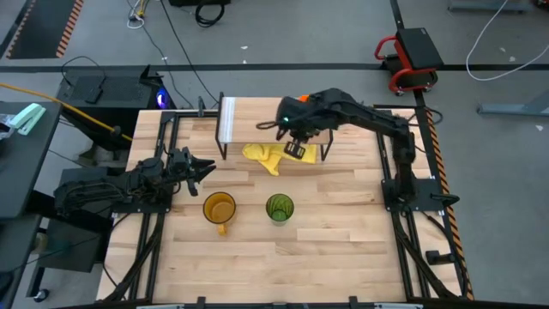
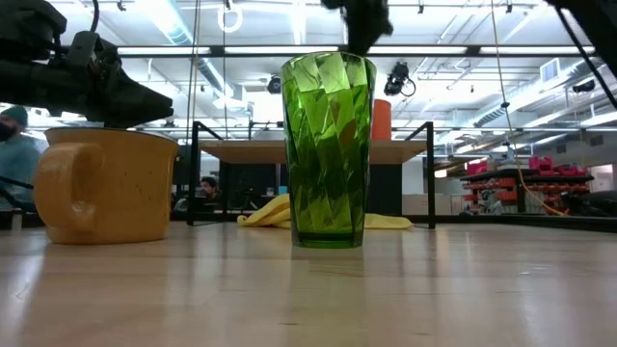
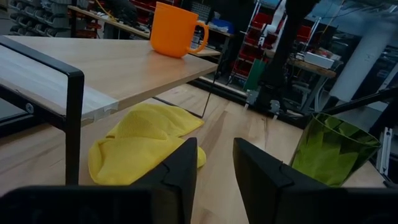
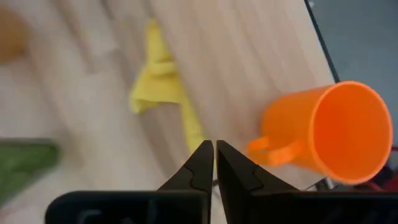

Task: Stack small to large cups/mugs on shelf
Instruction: Put the yellow mug on the shelf

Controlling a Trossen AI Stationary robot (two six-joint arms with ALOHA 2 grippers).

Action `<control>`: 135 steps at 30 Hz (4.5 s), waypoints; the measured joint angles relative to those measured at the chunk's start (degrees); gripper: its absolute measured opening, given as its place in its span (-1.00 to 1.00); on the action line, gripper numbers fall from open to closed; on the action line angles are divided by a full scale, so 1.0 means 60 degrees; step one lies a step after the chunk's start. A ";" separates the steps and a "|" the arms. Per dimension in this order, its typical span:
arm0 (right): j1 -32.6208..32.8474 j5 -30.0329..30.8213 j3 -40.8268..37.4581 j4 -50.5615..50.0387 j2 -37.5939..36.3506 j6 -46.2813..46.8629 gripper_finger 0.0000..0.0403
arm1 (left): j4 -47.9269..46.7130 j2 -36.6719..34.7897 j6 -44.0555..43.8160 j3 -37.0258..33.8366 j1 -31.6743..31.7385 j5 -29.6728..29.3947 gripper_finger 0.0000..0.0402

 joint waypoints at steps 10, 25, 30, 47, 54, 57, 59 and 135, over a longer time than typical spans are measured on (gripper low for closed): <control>0.2405 -0.0351 0.0025 -0.0009 -0.1718 0.2494 -0.86 | 0.0020 -0.0003 -0.0003 -0.0004 0.0000 -0.0003 -0.42; 0.7030 0.4001 -0.1559 -0.0012 -0.3068 0.4861 -0.94 | 0.0039 -0.0001 -0.0510 -0.0004 0.0000 0.0094 -0.43; 0.7929 0.4595 -0.3733 0.0007 -0.3487 0.6751 -0.95 | 0.0044 0.0000 -0.0510 -0.0004 -0.0005 0.0295 -0.45; 1.0105 0.6313 -1.4622 1.2423 -0.6664 0.5892 -0.95 | 0.0174 0.0000 -0.0805 -0.0011 0.0000 0.0321 -0.43; 0.9579 0.6228 -1.6688 1.6455 -0.6650 0.3894 -0.93 | 0.0317 0.0000 -0.0925 -0.0011 0.0000 0.0321 -0.48; 0.9194 0.6224 -1.7086 1.6543 -0.6511 0.3884 -0.93 | 0.0574 -0.0004 -0.0958 -0.0011 0.0000 0.0321 -0.51; 0.8979 0.6214 -1.7301 1.6570 -0.6497 0.3902 -0.95 | 0.0663 0.0000 -0.0957 -0.0005 0.0000 0.0550 -0.53; 0.8609 0.6228 -1.9103 1.8081 -0.6147 0.4728 -0.75 | -0.9609 1.1417 -0.5761 0.8273 -0.3246 0.0601 -0.22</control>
